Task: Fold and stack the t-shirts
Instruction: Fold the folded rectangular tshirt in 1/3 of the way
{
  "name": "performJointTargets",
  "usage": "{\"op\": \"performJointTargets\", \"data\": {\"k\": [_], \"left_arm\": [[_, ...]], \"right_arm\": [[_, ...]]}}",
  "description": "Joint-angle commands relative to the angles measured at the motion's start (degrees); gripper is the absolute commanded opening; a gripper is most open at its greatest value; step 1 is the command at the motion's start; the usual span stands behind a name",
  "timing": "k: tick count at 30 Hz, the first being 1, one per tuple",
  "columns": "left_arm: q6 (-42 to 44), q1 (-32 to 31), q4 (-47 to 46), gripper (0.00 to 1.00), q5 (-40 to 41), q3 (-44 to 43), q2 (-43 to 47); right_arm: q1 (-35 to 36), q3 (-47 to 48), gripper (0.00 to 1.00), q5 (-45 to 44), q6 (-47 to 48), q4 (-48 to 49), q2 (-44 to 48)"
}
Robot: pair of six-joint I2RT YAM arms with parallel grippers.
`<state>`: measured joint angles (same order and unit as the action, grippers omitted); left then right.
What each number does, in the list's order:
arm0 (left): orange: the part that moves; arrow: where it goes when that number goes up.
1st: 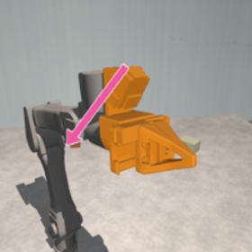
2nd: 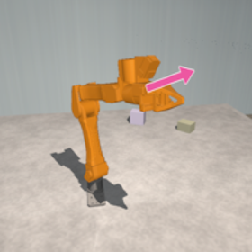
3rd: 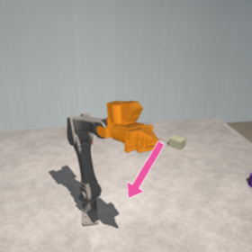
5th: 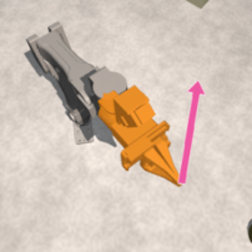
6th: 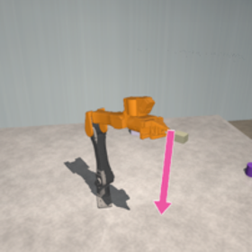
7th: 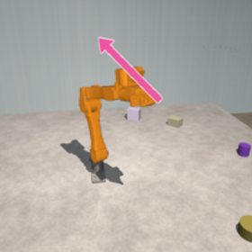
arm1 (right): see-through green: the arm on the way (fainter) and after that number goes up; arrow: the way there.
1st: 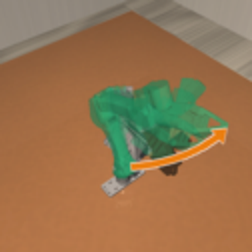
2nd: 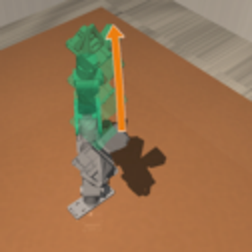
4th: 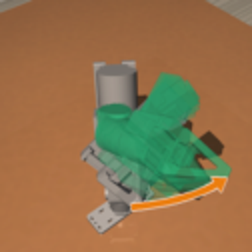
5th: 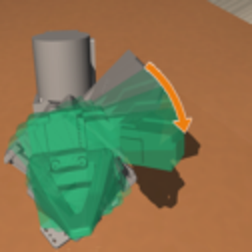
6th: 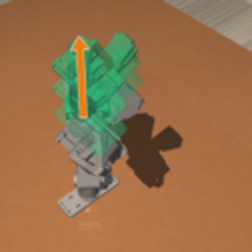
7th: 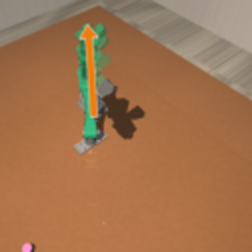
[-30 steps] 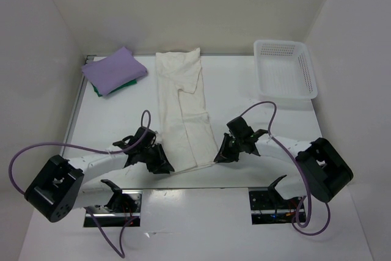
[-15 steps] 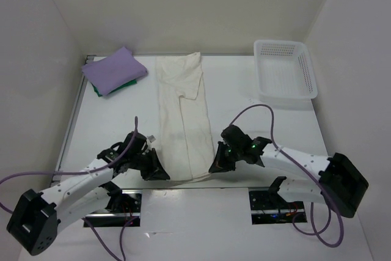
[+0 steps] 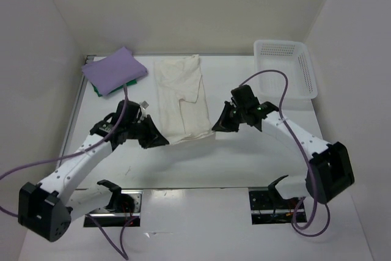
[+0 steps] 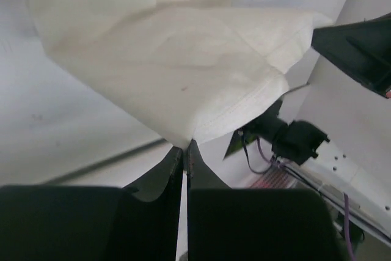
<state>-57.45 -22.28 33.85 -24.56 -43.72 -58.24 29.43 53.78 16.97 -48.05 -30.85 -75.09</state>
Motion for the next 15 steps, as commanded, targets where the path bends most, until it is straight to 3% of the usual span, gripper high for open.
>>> {"op": "performJointTargets", "data": {"k": [1,6,15], "left_arm": [[5.76,3.63,-5.18,0.05,4.51,-3.99,-7.66],[8.84,12.34,-12.66,0.05,6.36,-10.12,-20.03],[11.92,13.49,-16.61,0.06,9.0,-21.65,-35.96]], "right_arm": [[-1.47,7.19,0.01,-0.8,6.48,1.39,-6.37],[-3.76,14.06,0.01,-2.11,8.59,4.57,-18.83],[-7.1,30.41,0.01,-2.38,11.14,5.19,-33.79]]}}
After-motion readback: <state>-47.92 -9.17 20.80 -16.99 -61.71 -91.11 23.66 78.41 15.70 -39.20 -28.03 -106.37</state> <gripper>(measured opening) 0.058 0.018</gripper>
